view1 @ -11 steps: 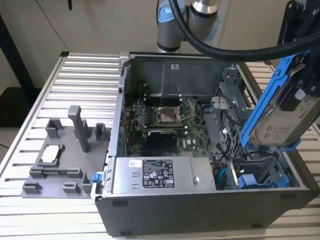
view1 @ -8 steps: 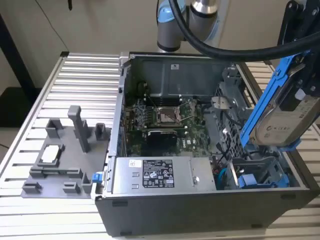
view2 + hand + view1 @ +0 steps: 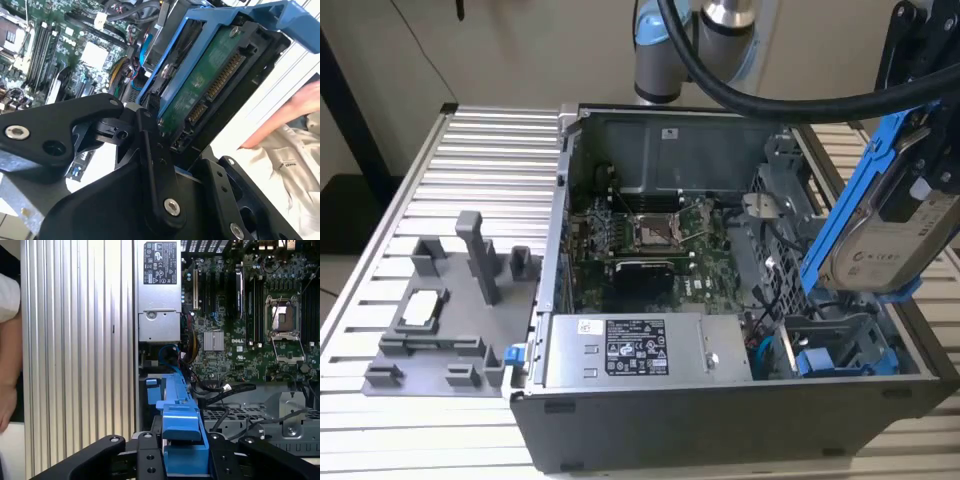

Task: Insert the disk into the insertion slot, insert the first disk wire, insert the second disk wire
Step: 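Insert the disk into the insertion slot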

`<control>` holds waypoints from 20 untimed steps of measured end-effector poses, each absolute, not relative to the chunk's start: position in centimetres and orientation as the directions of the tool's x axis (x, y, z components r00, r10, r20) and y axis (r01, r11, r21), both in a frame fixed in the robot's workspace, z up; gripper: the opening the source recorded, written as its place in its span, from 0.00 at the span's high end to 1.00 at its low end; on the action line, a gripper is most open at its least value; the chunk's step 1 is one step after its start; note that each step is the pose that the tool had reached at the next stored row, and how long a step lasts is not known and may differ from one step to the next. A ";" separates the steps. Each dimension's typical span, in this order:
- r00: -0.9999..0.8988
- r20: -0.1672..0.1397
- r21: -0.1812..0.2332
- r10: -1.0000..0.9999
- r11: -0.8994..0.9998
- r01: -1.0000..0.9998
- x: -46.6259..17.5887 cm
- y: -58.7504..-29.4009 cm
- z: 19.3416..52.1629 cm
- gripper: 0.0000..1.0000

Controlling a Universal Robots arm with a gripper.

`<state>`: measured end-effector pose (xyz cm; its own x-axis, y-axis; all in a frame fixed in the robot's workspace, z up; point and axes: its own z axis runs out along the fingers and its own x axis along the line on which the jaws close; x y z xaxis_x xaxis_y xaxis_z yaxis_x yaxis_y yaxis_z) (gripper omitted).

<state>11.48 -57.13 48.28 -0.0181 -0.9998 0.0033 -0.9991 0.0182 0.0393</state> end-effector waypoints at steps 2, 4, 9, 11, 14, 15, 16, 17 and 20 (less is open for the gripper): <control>-0.018 0.003 0.039 -1.000 0.018 -0.999 11.5 -57.1 48.3 0.67; -0.018 0.003 0.039 -1.000 0.018 -0.999 11.5 -57.1 48.3 0.67; -0.017 0.003 0.037 -1.000 0.017 -0.999 11.5 -57.1 48.3 0.67; -0.016 0.003 0.034 -1.000 0.016 -0.999 11.5 -57.1 48.2 0.67; -0.014 0.003 0.033 -1.000 0.014 -0.999 11.5 -57.1 48.0 0.67; -0.014 0.003 0.033 -1.000 0.014 -0.999 11.5 -57.1 47.9 0.67; -0.014 0.003 0.033 -1.000 0.014 -0.999 11.5 -57.1 47.8 0.67; -0.014 0.003 0.033 -1.000 0.014 -0.999 11.5 -57.1 47.7 0.67; -0.014 0.003 0.033 -1.000 0.014 -0.999 11.5 -57.1 47.4 0.67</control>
